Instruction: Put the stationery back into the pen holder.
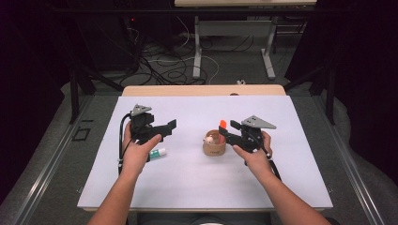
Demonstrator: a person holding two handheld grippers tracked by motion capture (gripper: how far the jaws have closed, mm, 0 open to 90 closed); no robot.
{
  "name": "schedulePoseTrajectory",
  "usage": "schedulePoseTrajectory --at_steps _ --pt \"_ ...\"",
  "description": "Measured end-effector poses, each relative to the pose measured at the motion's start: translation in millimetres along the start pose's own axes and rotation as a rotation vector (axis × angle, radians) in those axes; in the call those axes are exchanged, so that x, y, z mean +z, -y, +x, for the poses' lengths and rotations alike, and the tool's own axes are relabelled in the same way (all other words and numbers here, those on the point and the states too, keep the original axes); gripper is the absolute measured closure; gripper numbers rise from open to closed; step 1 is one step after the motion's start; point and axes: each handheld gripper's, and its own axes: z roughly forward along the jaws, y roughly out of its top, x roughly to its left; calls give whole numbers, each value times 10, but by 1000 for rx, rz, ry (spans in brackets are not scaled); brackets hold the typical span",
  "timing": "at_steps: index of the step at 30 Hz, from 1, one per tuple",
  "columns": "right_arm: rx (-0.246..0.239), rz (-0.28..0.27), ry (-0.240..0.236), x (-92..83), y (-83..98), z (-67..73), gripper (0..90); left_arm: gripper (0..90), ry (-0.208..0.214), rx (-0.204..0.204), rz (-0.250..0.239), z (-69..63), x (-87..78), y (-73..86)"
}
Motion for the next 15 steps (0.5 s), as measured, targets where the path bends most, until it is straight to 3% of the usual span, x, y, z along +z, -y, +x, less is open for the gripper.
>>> schedulePoseTrajectory --at_steps 4,15 --pt "5 -4 -10 -60 -41 -24 345 134 -1 8 9 7 -9 -2" --pt "29 -14 -40 -307 -127 -163 292 157 28 37 18 52 -64 0"
